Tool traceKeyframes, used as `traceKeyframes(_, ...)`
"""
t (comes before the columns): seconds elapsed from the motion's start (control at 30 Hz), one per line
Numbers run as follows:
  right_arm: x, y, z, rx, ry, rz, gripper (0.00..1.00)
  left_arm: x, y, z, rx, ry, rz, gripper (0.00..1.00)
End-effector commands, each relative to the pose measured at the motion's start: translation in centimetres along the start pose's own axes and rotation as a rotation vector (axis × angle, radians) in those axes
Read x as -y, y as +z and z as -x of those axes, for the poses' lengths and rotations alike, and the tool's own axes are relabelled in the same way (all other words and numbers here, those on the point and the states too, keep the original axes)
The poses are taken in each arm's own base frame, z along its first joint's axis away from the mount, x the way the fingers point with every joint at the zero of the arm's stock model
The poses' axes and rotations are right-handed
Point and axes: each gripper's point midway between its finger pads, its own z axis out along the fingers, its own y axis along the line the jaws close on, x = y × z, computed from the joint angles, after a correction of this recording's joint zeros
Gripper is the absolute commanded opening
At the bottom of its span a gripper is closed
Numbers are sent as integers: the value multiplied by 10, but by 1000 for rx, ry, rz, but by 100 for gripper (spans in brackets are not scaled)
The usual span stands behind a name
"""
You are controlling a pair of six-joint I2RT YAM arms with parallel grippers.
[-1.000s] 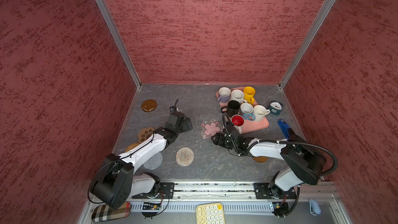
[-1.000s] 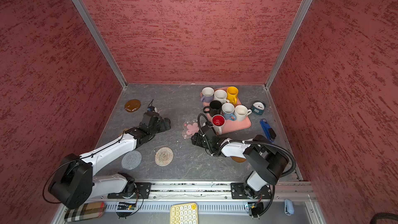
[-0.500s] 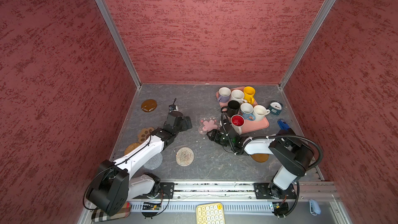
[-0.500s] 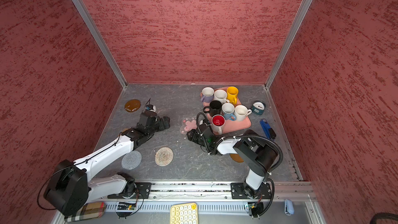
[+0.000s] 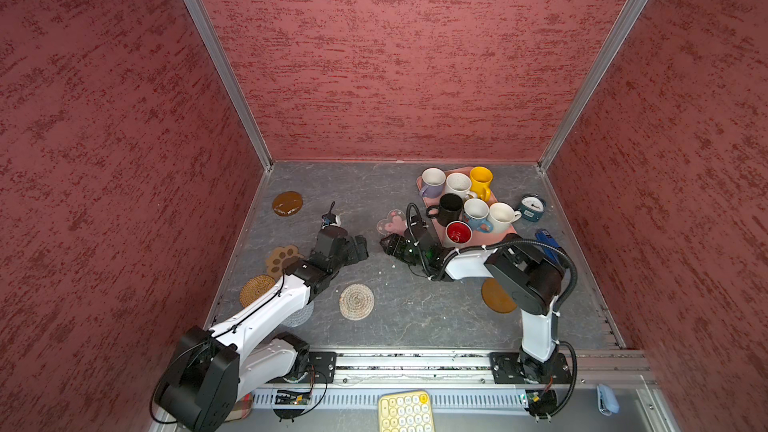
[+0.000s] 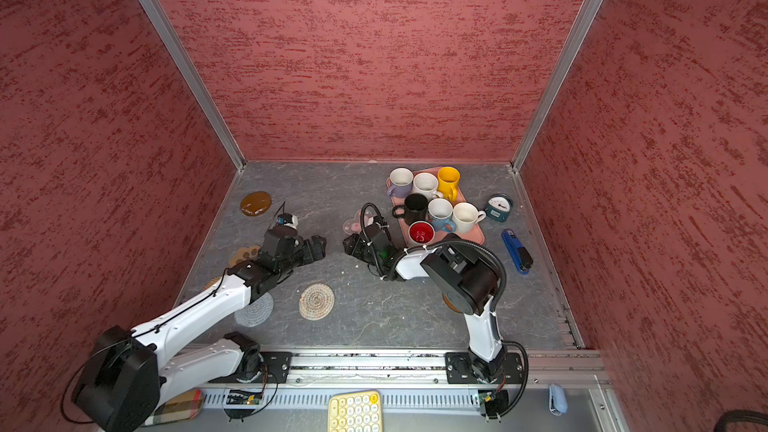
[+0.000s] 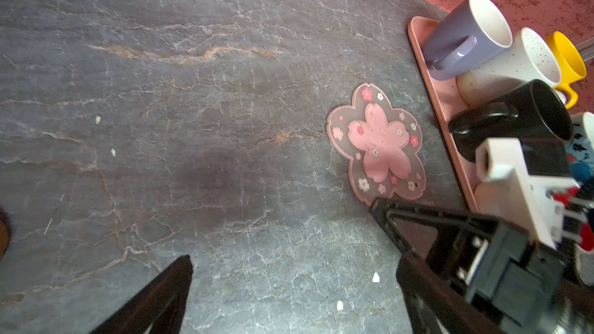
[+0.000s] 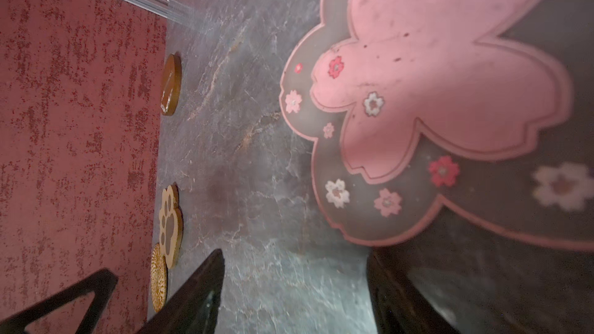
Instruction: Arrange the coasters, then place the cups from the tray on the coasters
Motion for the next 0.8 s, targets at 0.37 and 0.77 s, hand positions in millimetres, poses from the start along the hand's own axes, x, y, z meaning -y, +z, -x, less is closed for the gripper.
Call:
traceKeyframes(0.37,2,35,44,16,-64,-41,71,-22,-27,-41,-87,-44,6,96)
traceKeyframes(0.77,-67,-31,57,-6,-283,72,73,14,-14,-51,-137,16,-34,86)
